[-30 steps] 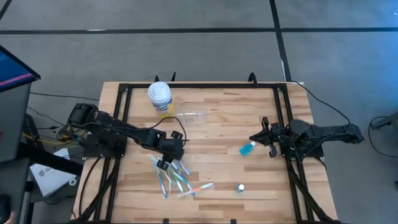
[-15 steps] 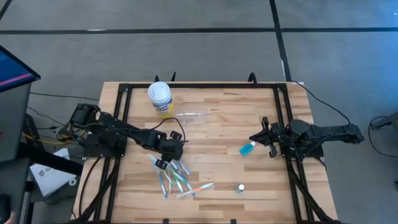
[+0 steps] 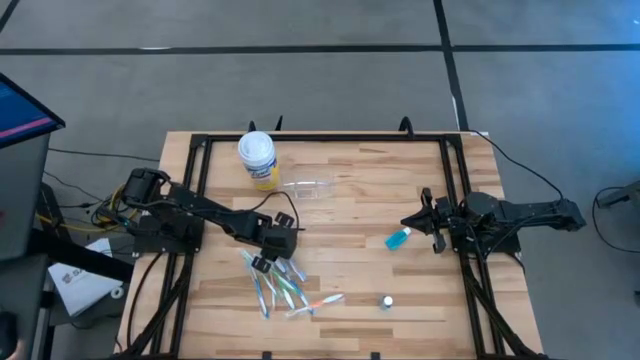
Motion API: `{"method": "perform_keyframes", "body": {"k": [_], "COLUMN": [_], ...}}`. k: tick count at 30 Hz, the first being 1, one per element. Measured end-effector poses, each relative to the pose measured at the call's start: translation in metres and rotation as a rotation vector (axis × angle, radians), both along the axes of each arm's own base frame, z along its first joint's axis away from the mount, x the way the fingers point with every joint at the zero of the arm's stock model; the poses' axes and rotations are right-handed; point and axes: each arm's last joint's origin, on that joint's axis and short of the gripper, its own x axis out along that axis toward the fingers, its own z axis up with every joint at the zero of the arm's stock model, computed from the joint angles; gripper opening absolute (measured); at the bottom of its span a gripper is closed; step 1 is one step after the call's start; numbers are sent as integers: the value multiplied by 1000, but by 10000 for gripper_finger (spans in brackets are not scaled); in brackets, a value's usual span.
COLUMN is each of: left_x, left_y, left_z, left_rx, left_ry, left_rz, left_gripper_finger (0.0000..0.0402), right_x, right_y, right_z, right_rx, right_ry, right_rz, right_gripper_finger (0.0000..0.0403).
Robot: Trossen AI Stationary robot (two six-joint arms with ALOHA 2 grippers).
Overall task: Pick & Place toothbrushing station
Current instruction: Put the blue toothbrush into the transparent organizer
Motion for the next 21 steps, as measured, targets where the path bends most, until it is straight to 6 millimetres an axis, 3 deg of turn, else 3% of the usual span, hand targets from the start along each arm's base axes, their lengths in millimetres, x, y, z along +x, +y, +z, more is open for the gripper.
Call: {"method": "perform_keyframes", "body": {"k": [8,14,21], "left_x": [1,1,2], "left_y": [0,0,0], "left_z": [1,1,1], "left_rx": [-1,-3,-8], "left_ry": [-6,-10,-21], "left_rz": [0,0,5], "left_gripper_finger": [83,15,20], "right_x": [0,0,0], "right_y": [0,0,0], "right_z": [0,0,0], "right_rx": [0,0,0], "right_ry": [0,0,0], "right_rz": [0,0,0], "right_gripper_finger": [0,0,0]}}
